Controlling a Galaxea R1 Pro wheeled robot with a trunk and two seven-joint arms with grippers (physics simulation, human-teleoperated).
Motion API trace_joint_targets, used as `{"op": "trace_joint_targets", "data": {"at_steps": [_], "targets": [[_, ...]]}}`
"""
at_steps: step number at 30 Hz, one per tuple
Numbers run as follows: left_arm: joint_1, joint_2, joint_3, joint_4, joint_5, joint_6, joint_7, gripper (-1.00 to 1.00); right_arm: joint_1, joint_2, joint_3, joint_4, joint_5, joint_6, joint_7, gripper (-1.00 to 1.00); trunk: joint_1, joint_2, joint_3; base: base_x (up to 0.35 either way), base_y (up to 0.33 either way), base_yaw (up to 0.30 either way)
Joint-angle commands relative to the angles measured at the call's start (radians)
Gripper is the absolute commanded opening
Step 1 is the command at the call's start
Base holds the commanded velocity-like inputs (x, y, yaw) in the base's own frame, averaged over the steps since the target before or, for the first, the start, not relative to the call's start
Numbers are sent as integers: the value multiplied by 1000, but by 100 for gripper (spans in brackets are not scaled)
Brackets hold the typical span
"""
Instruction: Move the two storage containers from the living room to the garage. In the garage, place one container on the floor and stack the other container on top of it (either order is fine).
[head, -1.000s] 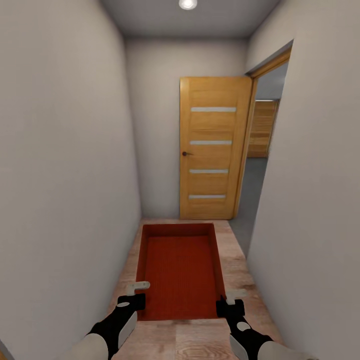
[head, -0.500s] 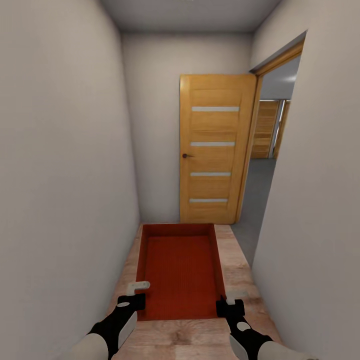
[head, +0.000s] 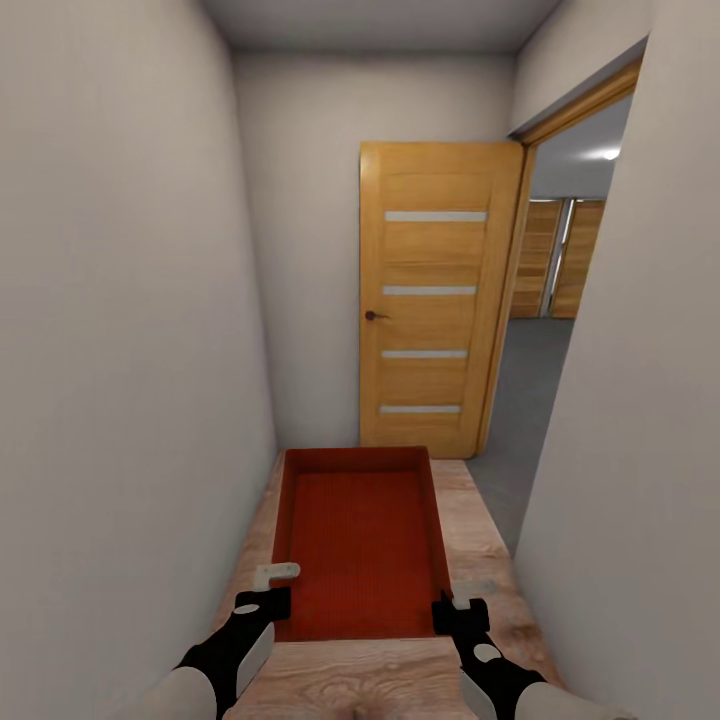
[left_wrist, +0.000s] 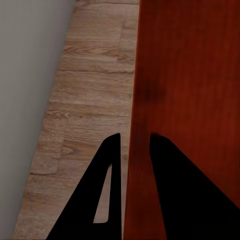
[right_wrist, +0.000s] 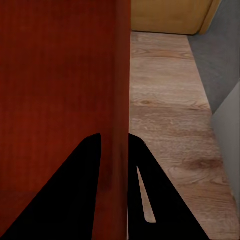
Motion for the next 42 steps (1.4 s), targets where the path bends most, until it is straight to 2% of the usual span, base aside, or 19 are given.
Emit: {"op": "trace_joint_targets", "data": {"at_steps": [1, 42], "targets": [[-1, 1, 14, -5, -6, 7, 12, -100, -1, -2, -26, 3, -32, -9, -11, -100, 1, -1, -1, 322, 0, 0], [-1, 1, 14, -5, -6, 7, 12, -100, -1, -2, -27, 3, -32, -9, -11, -100, 1, -1, -1, 322, 0, 0]]}}
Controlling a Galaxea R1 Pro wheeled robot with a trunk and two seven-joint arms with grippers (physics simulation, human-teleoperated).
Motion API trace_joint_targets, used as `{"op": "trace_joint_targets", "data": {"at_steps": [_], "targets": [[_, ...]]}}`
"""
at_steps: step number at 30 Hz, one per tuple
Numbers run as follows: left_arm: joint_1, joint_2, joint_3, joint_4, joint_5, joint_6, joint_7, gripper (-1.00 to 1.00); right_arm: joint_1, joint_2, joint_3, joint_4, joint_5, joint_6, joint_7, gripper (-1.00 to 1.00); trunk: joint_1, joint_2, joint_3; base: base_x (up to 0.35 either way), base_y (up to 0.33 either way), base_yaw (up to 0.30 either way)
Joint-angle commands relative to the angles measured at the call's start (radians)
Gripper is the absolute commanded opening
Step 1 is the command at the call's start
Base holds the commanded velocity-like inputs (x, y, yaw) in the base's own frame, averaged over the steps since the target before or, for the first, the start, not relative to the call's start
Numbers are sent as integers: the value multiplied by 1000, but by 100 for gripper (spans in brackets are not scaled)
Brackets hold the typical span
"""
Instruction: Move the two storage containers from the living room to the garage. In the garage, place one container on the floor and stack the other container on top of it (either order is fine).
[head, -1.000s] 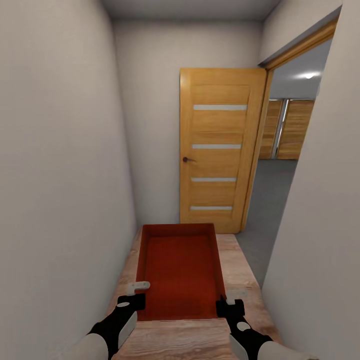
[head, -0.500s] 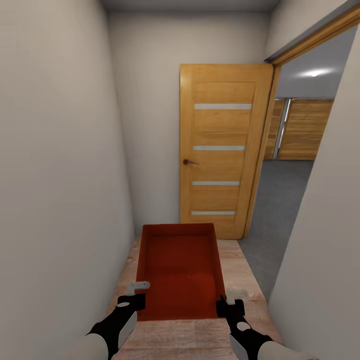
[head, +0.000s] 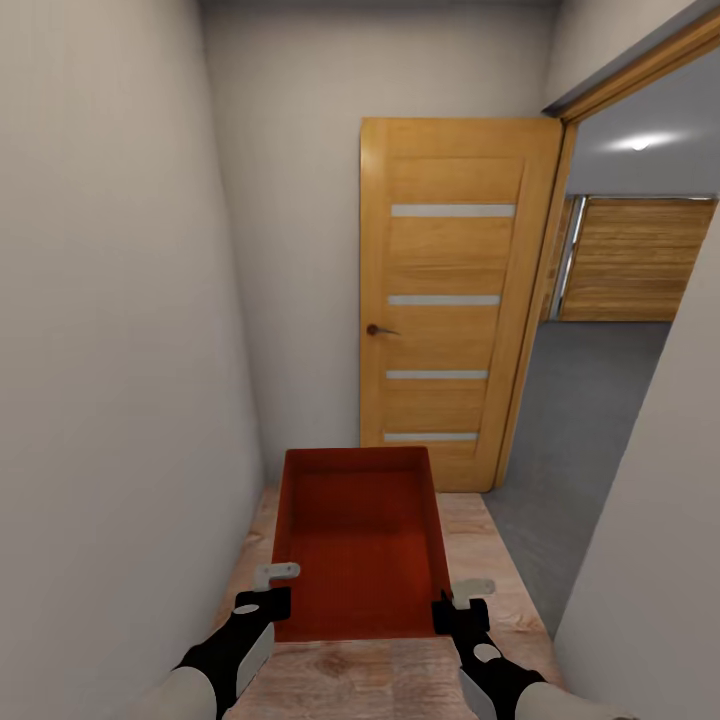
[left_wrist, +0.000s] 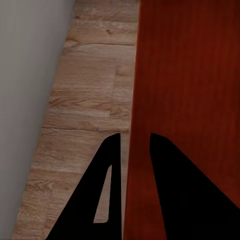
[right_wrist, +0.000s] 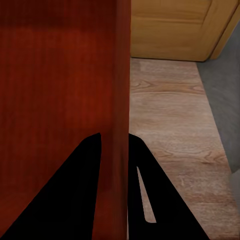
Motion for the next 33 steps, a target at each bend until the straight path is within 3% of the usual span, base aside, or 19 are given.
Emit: {"op": "trace_joint_targets", "data": {"at_steps": [1, 11, 33], "targets": [[-1, 1, 14, -5, -6, 7, 12, -100, -1, -2, -26, 3, -32, -9, -11, -100, 1, -1, -1, 322, 0, 0], [-1, 0, 14, -4, -6, 8, 12, -100, -1, -2, -27, 3, -32, -9, -11, -100, 1, -1, -1, 322, 47, -46], [-1, 0, 14, -4, -6, 8, 12, -100, -1, -2, -27, 3, -32, -9, -11, -100, 1, -1, -1, 309, 175, -270]]}}
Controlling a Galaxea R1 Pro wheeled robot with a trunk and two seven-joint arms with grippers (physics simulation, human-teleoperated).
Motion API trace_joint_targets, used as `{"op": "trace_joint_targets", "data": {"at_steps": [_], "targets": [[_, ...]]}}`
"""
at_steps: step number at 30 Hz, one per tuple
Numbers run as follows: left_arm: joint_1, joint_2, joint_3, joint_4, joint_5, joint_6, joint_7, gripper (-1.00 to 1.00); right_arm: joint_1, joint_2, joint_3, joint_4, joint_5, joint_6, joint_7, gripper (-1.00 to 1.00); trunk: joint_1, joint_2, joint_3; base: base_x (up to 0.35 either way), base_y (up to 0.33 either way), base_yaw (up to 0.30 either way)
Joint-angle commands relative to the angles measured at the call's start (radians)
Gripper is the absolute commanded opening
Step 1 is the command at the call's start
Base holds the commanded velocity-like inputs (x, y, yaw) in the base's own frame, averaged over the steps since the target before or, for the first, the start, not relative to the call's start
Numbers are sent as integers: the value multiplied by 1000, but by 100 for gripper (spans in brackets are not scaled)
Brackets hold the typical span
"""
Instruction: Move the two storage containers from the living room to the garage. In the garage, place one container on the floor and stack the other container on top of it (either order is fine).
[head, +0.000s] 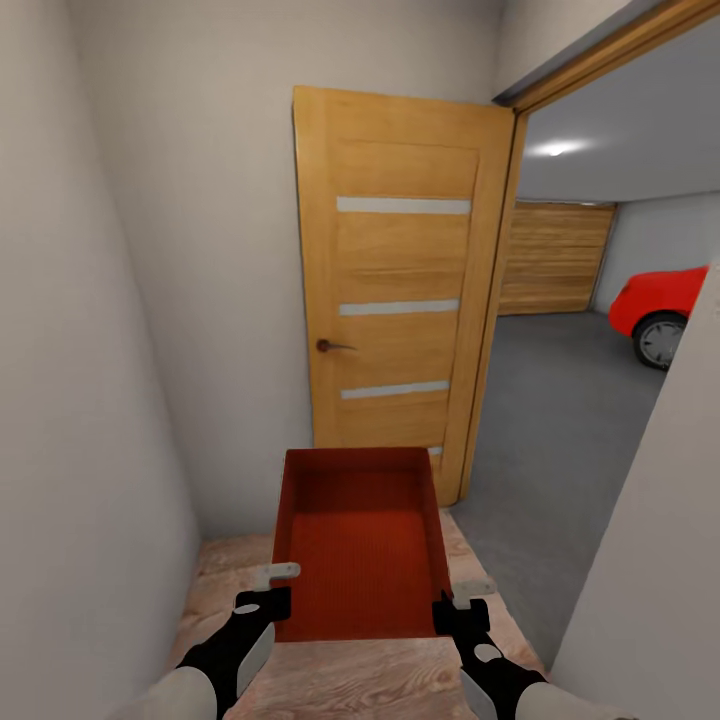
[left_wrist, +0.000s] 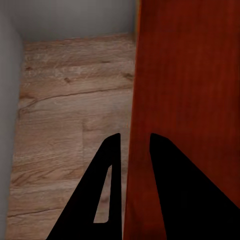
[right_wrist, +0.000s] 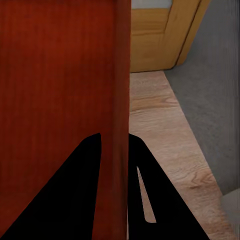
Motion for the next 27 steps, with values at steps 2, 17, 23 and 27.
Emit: {"op": "trace_joint_targets", "data": {"at_steps": [2, 17, 23, 27], "targets": [[-1, 1, 11, -5, -2, 7, 11, -100, -1, 0, -26, 3, -31, -9, -13, -100, 1, -1, -1, 307, 185, -279], [-1, 1, 11, -5, -2, 6, 11, -100, -1, 0, -26, 3, -31, -9, -13, -100, 1, -1, -1, 264, 121, -281], [-1, 1, 11, -5, -2, 6, 11, -100, -1, 0, -26, 3, -31, -9, -13, -100, 1, -1, -1, 238, 93, -282], [-1, 1, 11, -5, -2, 7, 11, -100, -1, 0, -26, 3, -31, -9, -13, -100, 1, -1, -1, 273, 148, -282]]}}
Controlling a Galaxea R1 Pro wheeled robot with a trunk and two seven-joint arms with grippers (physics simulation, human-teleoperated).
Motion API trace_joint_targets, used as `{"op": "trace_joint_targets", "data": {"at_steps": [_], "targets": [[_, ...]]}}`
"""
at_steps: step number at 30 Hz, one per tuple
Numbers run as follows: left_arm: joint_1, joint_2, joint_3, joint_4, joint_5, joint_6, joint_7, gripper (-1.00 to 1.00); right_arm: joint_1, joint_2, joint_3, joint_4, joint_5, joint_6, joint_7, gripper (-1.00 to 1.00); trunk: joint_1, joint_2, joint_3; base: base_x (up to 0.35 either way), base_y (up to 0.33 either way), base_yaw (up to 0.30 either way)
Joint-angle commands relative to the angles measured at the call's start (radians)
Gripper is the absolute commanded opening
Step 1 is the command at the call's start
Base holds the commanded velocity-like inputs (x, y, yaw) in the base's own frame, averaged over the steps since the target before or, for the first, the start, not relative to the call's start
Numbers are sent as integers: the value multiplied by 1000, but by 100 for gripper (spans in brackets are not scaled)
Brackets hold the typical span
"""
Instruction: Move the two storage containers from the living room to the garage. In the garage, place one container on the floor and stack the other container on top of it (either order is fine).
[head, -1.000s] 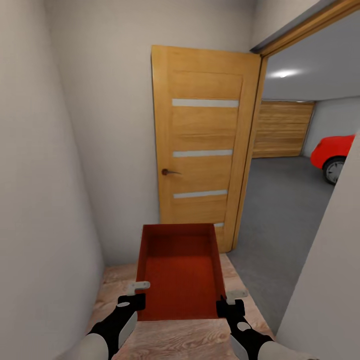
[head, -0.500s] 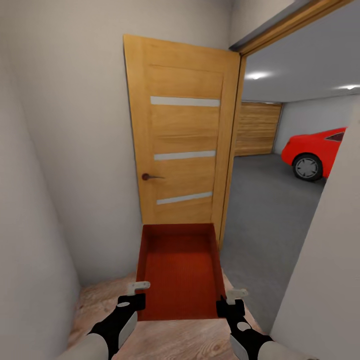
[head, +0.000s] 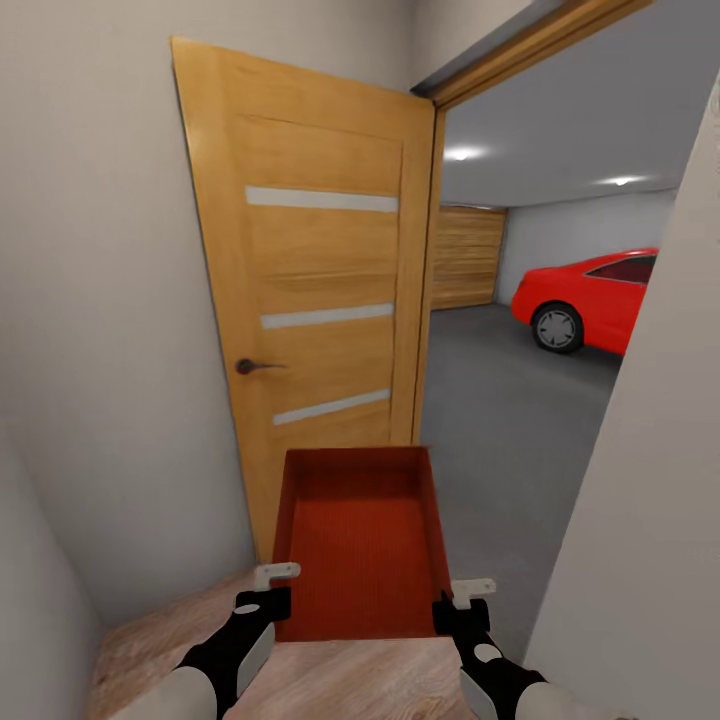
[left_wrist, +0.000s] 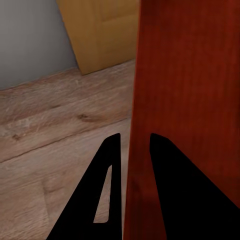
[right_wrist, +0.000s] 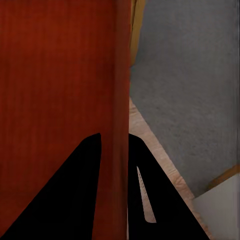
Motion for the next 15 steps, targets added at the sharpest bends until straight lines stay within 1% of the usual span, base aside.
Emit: {"op": "trace_joint_targets", "data": {"at_steps": [1, 7, 11, 15], "targets": [[-1, 1, 11, -5, -2, 7, 11, -100, -1, 0, -26, 3, -32, -9, -13, -100, 1, -1, -1, 283, 162, -282], [-1, 1, 11, -5, -3, 6, 11, -100, -1, 0, -26, 3, -32, -9, -13, -100, 1, -1, -1, 282, 155, -282], [-1, 1, 11, -5, -2, 5, 11, -100, -1, 0, -26, 3, -32, -9, -13, -100, 1, -1, -1, 243, 104, -282], [-1, 1, 12, -5, -2, 5, 11, -100, -1, 0, -26, 3, -32, -9, -13, -100, 1, -1, -1, 73, 20, -282]]}}
